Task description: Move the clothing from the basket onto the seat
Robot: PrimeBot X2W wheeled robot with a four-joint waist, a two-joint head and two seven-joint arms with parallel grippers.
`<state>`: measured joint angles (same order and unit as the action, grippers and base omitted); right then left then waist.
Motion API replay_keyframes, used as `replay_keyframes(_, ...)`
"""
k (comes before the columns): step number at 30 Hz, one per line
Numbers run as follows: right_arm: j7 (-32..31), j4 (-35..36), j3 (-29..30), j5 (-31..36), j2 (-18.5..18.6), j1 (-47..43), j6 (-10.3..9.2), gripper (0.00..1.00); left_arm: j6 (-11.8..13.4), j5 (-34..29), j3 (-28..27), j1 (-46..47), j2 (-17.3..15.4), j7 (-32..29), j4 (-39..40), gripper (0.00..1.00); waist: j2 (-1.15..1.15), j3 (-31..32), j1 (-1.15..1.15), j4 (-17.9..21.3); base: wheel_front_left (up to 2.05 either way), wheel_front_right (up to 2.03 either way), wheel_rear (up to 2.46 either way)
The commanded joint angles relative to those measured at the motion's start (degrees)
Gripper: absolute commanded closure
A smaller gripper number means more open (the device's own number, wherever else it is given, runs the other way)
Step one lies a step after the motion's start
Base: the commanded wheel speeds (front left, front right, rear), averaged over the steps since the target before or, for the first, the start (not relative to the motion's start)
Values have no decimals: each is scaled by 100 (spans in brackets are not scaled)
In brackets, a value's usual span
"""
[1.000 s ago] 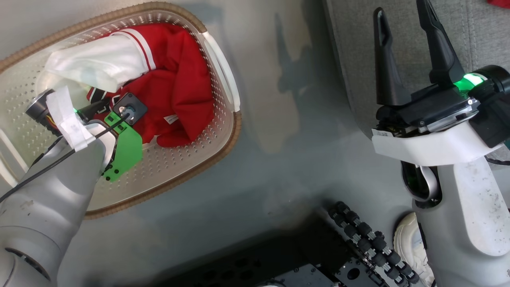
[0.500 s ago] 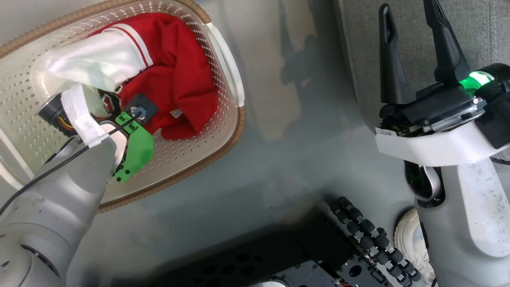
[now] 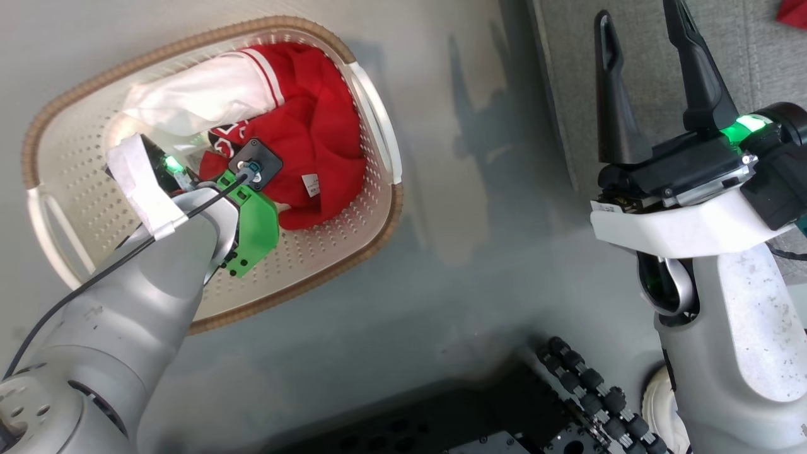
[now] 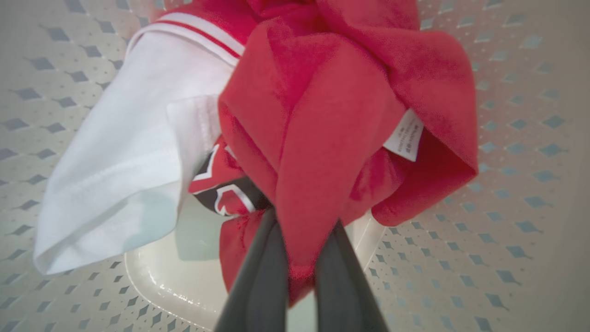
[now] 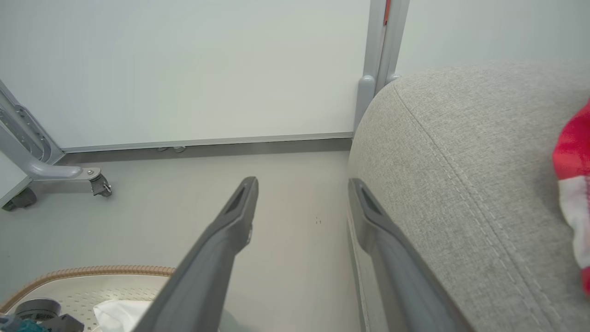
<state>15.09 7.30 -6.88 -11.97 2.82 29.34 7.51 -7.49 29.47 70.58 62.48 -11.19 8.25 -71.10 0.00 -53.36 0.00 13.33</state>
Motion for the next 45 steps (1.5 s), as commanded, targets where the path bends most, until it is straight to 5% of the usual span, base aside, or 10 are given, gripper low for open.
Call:
replay_keyframes(1, 11, -42, 19, 46, 14, -68, -4, 0, 5, 100, -32, -89, 13, 96, -25, 100, 0, 370, 0, -182, 0, 0, 0)
replay_keyframes(17, 11, -519, 245, 309, 16, -679, -4, 0, 21, 495, -221, -557, 372, 701, 284, 100, 0, 2017, 0, -804, 0, 0, 0)
replay_keyframes(33, 12, -857, 363, 402, 16, -1516, -4, 0, 333, 155, -1329, -1417, 110, 698, 2208, 100, 0, 3500, 0, -1216, 0, 0, 0)
replay_keyframes(45, 12, -931, 370, 332, 16, -1919, -4, 0, 450, -162, -2392, -1879, 214, 698, 3511, 100, 0, 4213, 0, -1322, 0, 0, 0)
